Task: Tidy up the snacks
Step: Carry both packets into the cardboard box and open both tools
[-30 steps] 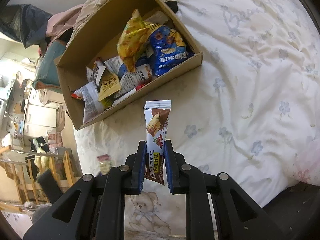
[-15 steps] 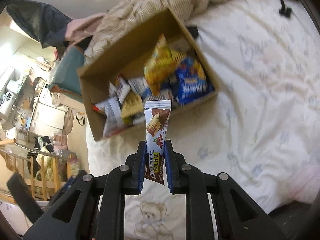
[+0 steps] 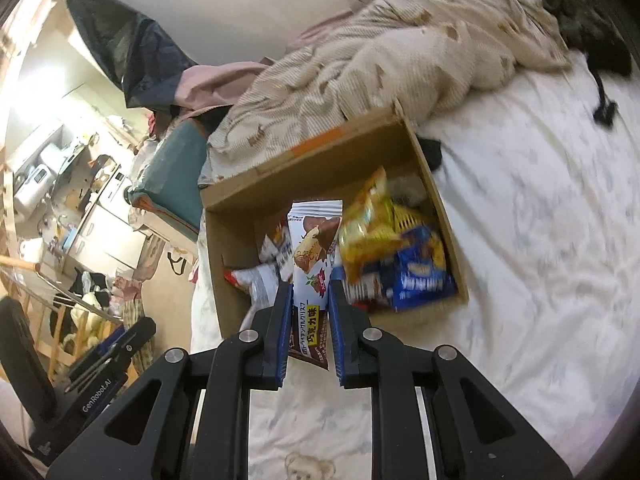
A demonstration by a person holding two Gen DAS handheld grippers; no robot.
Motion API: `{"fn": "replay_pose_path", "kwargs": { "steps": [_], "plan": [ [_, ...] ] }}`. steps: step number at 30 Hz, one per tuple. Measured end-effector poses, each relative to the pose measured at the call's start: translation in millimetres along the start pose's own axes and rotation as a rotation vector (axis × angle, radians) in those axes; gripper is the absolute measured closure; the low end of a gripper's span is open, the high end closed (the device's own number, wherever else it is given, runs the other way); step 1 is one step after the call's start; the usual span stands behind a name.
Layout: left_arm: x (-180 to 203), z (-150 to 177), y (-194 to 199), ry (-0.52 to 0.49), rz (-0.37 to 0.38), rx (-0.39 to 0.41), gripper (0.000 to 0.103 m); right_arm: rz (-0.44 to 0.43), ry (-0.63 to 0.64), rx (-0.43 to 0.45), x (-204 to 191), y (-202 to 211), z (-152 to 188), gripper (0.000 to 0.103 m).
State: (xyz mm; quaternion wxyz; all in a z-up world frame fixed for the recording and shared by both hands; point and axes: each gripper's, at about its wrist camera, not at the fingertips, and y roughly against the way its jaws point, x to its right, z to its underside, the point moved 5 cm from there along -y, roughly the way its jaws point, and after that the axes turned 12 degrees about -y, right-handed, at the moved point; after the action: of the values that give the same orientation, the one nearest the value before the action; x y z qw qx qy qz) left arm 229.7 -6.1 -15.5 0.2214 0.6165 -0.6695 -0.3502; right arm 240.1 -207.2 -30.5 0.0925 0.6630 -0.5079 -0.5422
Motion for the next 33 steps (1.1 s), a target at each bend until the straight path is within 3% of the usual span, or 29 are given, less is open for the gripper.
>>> {"fn": "replay_pose_path", "kwargs": {
  "steps": [17, 21, 33],
  "plan": [
    [11.1, -43.0, -79.1, -0.002, 0.048, -0.022, 0.081, 0.047, 0.047, -0.085, -0.3, -69.2, -34.0, 0.084],
    [17.2, -39.3, -94.6, -0.009, 0.070, -0.012, 0.081, 0.094, 0.079, -0.101, -0.9, -81.9, -30.3, 0.084],
    [15.4, -32.4, -121.0, 0.061, 0.082, -0.053, 0.080, 0.102, 0.056, -0.156, 5.1, -98.9, -19.8, 0.084]
  ]
}}
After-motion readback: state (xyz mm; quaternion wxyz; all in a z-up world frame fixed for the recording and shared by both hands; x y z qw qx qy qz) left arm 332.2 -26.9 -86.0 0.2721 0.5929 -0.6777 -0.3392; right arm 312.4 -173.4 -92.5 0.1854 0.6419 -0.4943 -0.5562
